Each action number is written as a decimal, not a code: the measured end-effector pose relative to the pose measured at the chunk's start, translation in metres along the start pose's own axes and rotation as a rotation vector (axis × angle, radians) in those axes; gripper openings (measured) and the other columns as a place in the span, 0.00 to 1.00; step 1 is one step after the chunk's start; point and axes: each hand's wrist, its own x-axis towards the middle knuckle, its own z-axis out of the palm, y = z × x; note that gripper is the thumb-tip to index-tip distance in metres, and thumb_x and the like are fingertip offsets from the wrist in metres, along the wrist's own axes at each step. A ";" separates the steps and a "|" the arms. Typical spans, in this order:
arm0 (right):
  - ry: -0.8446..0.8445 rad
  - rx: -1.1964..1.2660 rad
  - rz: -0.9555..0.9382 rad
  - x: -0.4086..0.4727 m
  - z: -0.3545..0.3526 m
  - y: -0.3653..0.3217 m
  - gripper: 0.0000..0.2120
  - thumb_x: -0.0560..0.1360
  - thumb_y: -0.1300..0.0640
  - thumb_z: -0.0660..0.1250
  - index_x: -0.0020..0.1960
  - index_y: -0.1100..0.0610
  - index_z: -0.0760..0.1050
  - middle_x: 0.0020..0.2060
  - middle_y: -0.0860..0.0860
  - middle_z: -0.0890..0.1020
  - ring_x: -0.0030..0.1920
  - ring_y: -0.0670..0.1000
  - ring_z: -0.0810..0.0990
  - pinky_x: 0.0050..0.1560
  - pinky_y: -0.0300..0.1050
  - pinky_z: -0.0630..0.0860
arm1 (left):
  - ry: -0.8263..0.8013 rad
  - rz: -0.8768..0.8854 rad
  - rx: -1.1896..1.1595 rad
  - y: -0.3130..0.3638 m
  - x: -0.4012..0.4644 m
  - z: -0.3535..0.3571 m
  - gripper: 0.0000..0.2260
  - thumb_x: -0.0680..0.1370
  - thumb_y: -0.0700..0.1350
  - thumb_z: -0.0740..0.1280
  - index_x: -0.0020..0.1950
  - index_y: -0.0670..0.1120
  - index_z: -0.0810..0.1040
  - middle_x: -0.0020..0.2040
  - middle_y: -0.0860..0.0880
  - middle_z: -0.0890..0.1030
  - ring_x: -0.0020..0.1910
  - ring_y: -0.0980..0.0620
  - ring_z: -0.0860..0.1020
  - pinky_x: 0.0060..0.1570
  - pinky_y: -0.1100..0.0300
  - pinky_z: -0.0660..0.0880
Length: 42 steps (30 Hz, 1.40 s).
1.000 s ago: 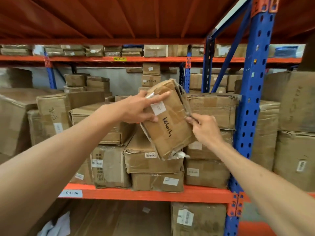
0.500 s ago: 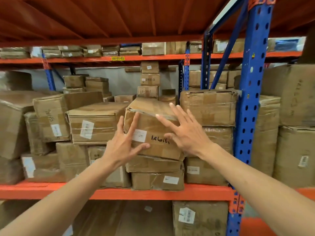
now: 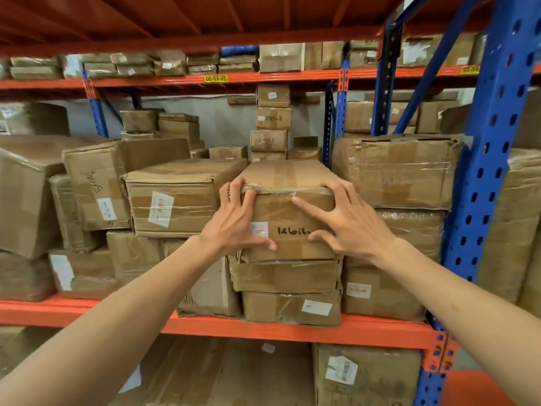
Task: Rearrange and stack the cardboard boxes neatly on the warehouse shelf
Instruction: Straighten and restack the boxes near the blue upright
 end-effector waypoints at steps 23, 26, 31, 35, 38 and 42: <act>-0.161 -0.093 0.204 0.028 0.046 0.035 0.41 0.77 0.36 0.65 0.81 0.40 0.47 0.74 0.64 0.60 0.73 0.65 0.57 0.63 0.65 0.75 | -0.100 0.084 0.057 -0.019 0.076 0.060 0.58 0.63 0.77 0.69 0.78 0.42 0.52 0.78 0.35 0.48 0.75 0.31 0.48 0.75 0.37 0.53; -0.159 -0.092 0.205 0.026 0.048 0.033 0.42 0.76 0.36 0.65 0.81 0.39 0.44 0.74 0.64 0.58 0.74 0.65 0.55 0.66 0.66 0.72 | -0.182 0.100 0.117 -0.019 0.067 0.049 0.55 0.68 0.72 0.69 0.80 0.44 0.45 0.80 0.36 0.44 0.77 0.30 0.45 0.76 0.38 0.49; -0.192 -0.096 0.227 0.024 0.051 0.032 0.43 0.76 0.31 0.60 0.79 0.33 0.35 0.75 0.63 0.52 0.77 0.65 0.47 0.74 0.66 0.60 | -0.309 0.155 0.191 -0.028 0.045 0.027 0.53 0.73 0.63 0.72 0.82 0.50 0.37 0.80 0.37 0.34 0.79 0.32 0.40 0.77 0.41 0.42; -0.166 -0.067 0.251 0.028 0.042 0.015 0.41 0.74 0.23 0.47 0.82 0.39 0.45 0.77 0.65 0.52 0.78 0.68 0.45 0.75 0.72 0.45 | -0.263 0.273 0.262 -0.055 0.012 0.003 0.47 0.76 0.60 0.70 0.82 0.58 0.38 0.81 0.39 0.34 0.80 0.36 0.39 0.77 0.43 0.36; -0.081 0.061 0.271 0.044 0.031 -0.015 0.42 0.75 0.25 0.55 0.82 0.42 0.54 0.78 0.65 0.52 0.77 0.70 0.49 0.75 0.73 0.48 | -0.148 0.196 0.302 -0.086 -0.015 -0.016 0.51 0.75 0.59 0.71 0.82 0.56 0.35 0.81 0.38 0.37 0.80 0.37 0.38 0.77 0.41 0.36; -0.040 0.217 0.190 0.079 0.023 -0.059 0.42 0.72 0.29 0.63 0.82 0.39 0.55 0.78 0.60 0.52 0.74 0.69 0.60 0.67 0.71 0.68 | -0.083 0.000 0.342 -0.138 -0.030 -0.048 0.57 0.71 0.61 0.75 0.80 0.55 0.31 0.81 0.37 0.36 0.79 0.35 0.38 0.77 0.38 0.38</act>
